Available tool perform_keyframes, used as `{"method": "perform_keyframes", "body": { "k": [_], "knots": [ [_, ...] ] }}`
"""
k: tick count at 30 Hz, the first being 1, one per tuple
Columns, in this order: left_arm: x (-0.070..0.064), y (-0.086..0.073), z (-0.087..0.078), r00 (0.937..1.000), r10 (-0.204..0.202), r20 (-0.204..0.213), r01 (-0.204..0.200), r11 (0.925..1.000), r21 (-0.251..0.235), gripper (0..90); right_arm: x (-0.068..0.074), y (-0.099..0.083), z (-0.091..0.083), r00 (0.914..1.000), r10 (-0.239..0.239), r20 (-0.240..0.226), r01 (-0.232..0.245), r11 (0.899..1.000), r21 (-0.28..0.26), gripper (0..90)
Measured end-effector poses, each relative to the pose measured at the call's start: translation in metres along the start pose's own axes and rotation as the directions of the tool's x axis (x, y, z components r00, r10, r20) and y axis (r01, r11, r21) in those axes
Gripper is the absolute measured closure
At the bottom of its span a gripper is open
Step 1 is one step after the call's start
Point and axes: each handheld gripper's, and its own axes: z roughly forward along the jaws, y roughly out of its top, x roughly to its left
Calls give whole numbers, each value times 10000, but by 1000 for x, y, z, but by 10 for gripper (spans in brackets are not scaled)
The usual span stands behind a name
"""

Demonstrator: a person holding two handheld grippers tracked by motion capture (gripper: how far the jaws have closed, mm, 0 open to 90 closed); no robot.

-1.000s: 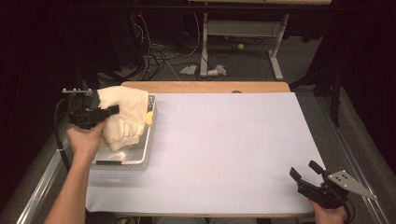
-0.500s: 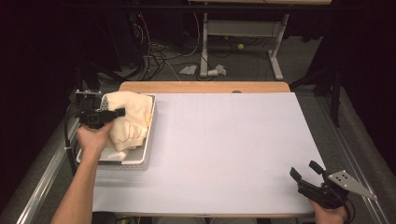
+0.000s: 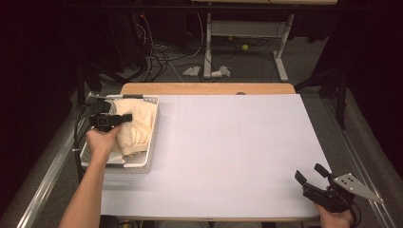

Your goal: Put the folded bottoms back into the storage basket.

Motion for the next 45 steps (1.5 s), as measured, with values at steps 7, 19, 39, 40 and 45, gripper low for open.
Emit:
{"method": "perform_keyframes", "body": {
  "k": [7,19,39,40,45],
  "knots": [
    [3,-1,7,9995,3,-305,-2,10000,40,699,0,0,0,10000,6,34,-6,10000,11,209],
    [8,-1,18,9917,223,-1269,-197,9996,213,694,-1,0,0,10000,54,56,-54,10000,3,209],
    [16,-5,31,9783,284,-2051,-148,9976,677,665,-1,0,1,10000,66,61,-67,10000,73,209],
    [16,-6,32,9755,362,-2169,-207,9971,734,658,-1,0,1,10000,69,64,-70,10000,69,209],
    [14,-7,37,9630,677,-2607,-450,9947,922,566,-1,0,0,10000,49,52,-49,10000,65,209]
  ]
}}
